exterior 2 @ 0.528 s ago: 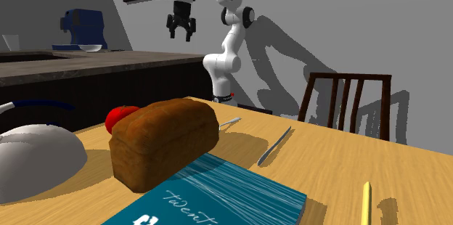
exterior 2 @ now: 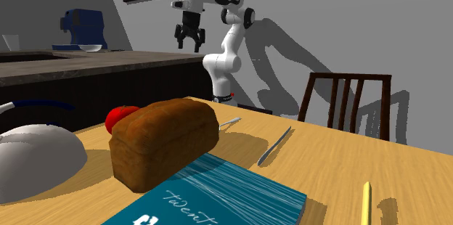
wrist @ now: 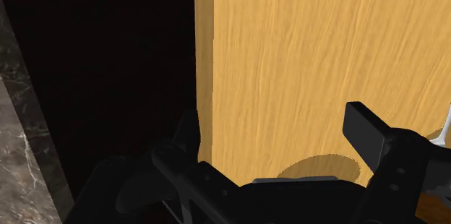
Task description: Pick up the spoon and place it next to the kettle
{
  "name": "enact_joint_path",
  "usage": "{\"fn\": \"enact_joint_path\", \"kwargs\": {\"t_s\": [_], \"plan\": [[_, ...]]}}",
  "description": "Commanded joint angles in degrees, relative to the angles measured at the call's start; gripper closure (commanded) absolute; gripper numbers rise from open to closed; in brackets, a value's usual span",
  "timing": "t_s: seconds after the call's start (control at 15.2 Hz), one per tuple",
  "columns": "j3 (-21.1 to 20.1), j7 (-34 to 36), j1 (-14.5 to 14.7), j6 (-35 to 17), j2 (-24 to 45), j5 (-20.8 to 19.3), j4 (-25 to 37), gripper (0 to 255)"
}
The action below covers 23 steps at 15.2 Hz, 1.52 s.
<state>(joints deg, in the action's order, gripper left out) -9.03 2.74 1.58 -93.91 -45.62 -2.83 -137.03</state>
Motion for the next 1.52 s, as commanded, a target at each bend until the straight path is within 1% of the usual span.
{"fn": "enact_joint_path", "kwargs": {"t_s": [0.0,0.46,0.66,0.86,1.06,1.19,1.32,1.45], "plan": [[-2.25,2.81,0.51,-2.69,1.33,1.34,-1.16,0],[-10.68,12.60,1.99,-12.28,7.59,5.02,-3.74,0],[-14.51,16.99,2.13,-16.51,11.60,5.75,-3.64,0],[-18.50,21.64,1.81,-20.68,16.33,5.67,-2.80,0],[-22.65,26.73,1.00,-24.62,21.79,4.48,-1.21,0],[-25.47,30.51,0.20,-27.04,25.84,2.86,0.26,0],[-28.31,34.69,-0.74,-29.19,30.27,0.44,2.07,0],[-31.04,39.37,-1.68,-30.97,35.13,-2.95,4.23,0]]}}
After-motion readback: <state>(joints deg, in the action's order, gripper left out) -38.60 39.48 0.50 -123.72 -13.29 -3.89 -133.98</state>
